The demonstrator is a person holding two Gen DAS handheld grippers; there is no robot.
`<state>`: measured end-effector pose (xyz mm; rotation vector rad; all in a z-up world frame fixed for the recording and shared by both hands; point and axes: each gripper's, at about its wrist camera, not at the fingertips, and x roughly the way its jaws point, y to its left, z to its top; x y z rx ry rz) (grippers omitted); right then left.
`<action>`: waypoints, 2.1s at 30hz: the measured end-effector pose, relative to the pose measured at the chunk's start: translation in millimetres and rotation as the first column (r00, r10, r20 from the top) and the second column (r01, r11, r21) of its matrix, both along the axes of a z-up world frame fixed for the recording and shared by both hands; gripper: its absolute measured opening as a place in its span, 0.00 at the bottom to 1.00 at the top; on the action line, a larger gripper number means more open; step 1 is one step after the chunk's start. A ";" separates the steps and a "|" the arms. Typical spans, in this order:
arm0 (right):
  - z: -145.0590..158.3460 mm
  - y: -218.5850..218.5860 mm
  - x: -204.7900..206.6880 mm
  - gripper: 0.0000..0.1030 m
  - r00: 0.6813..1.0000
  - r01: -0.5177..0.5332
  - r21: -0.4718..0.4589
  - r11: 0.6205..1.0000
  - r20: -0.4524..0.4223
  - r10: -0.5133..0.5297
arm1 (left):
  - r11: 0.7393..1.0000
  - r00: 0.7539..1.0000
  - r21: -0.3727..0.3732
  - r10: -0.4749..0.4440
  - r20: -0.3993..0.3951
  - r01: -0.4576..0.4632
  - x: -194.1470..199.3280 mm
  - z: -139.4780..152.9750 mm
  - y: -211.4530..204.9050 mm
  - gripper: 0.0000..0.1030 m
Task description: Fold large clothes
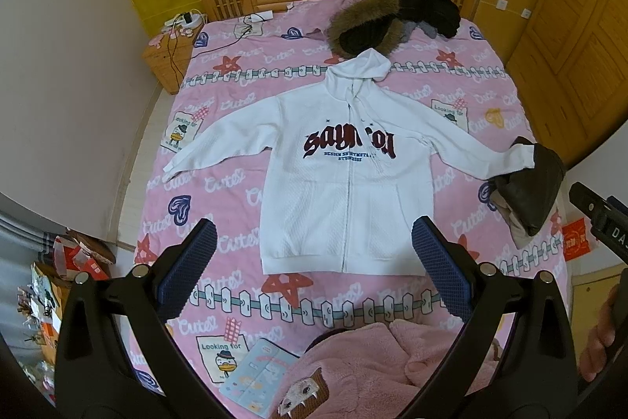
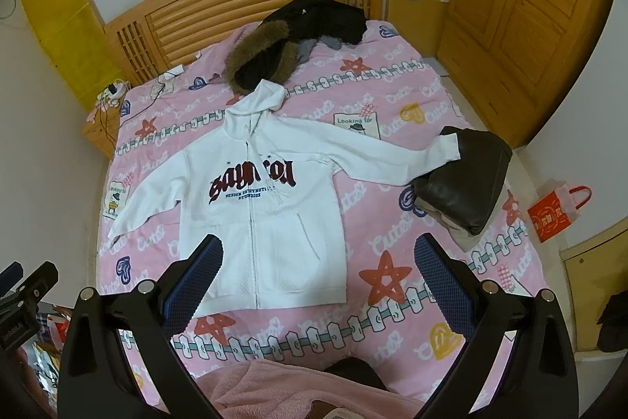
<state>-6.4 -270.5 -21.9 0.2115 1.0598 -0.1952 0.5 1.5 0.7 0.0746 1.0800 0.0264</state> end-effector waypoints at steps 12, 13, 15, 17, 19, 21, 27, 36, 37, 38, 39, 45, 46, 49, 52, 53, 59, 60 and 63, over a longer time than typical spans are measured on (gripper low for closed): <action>1.3 -0.4 -0.8 0.92 1.000 -0.002 -0.002 1.000 0.003 0.002 | 1.000 1.000 0.000 0.001 0.003 -0.001 -0.8 1.5 -1.2 0.94; 1.2 -0.6 -0.4 0.92 1.000 -0.002 -0.002 1.000 0.003 0.002 | 1.000 1.000 0.001 0.003 0.002 -0.003 -0.9 1.6 -0.9 0.94; 1.2 -0.4 -0.8 0.92 1.000 -0.003 -0.001 1.000 0.001 0.003 | 1.000 1.000 -0.002 0.002 0.001 -0.002 -1.1 2.1 -0.4 0.94; 0.6 0.4 -1.4 0.92 1.000 -0.004 0.000 1.000 0.002 0.004 | 1.000 1.000 0.001 0.005 -0.001 -0.005 -1.3 3.4 -2.1 0.94; 1.3 -0.4 -1.2 0.92 1.000 -0.012 0.007 1.000 0.004 0.012 | 1.000 1.000 0.007 0.015 -0.003 -0.015 -0.8 6.3 -3.7 0.94; 3.4 -2.7 -0.2 0.92 1.000 -0.019 0.019 1.000 0.004 0.019 | 1.000 1.000 0.008 0.026 -0.006 -0.026 -1.4 11.1 -7.8 0.94; 4.3 -20.2 3.9 0.92 0.999 -0.045 0.043 0.998 0.012 0.045 | 0.998 0.998 0.015 0.066 0.006 -0.066 -2.5 12.9 -16.2 0.94; -4.9 -51.8 12.5 0.92 0.995 -0.096 0.010 0.995 -0.004 0.096 | 0.980 0.982 -0.086 0.183 0.047 -0.179 13.6 22.6 -2.5 0.94; -4.9 -54.3 13.9 0.92 0.995 -0.098 0.004 0.995 -0.004 0.098 | 0.976 0.978 -0.093 0.203 0.048 -0.198 15.2 22.2 2.7 0.94; -3.6 -56.4 18.2 0.92 0.995 -0.098 -0.012 0.995 -0.002 0.098 | 0.969 0.972 -0.099 0.232 0.045 -0.227 20.2 20.8 11.8 0.94; -3.3 -57.4 21.3 0.92 0.995 -0.100 -0.025 0.995 0.002 0.100 | 0.961 0.965 -0.109 0.258 0.042 -0.252 24.2 18.7 22.7 0.94; 2.8 -15.3 65.6 0.92 0.985 -0.146 -0.116 0.982 0.079 0.156 | 0.917 0.926 -0.162 0.376 0.039 -0.366 43.3 -3.7 109.5 0.94; 4.2 -1.3 73.9 0.92 0.980 -0.155 -0.119 0.981 0.103 0.168 | 0.903 0.915 -0.178 0.402 0.037 -0.390 49.1 -10.9 132.0 0.94; 7.1 39.3 98.9 0.92 0.966 -0.186 -0.128 0.974 0.159 0.205 | 0.847 0.871 -0.233 0.491 -0.002 -0.478 71.6 -39.7 209.9 0.94; 1.0 109.0 141.7 0.92 0.944 -0.234 -0.150 0.961 0.201 0.262 | 0.802 0.847 -0.282 0.524 -0.092 -0.527 99.6 -74.4 284.9 0.94; 0.2 126.2 154.4 0.92 0.942 -0.234 -0.159 0.959 0.207 0.264 | 0.774 0.829 -0.302 0.544 -0.131 -0.556 111.9 -90.5 319.8 0.94; -33.6 231.1 236.8 0.92 0.893 -0.335 -0.106 0.936 0.280 0.352 | 0.657 0.747 -0.357 0.607 -0.272 -0.663 170.4 -187.3 449.9 0.94; -44.2 247.9 250.4 0.92 0.886 -0.366 -0.091 0.926 0.271 0.377 | 0.642 0.733 -0.356 0.613 -0.294 -0.679 181.5 -210.4 466.0 0.94; -88.0 297.4 292.3 0.92 0.864 -0.455 -0.059 0.889 0.213 0.456 | 0.562 0.679 -0.382 0.626 -0.384 -0.734 205.6 -286.2 507.0 0.94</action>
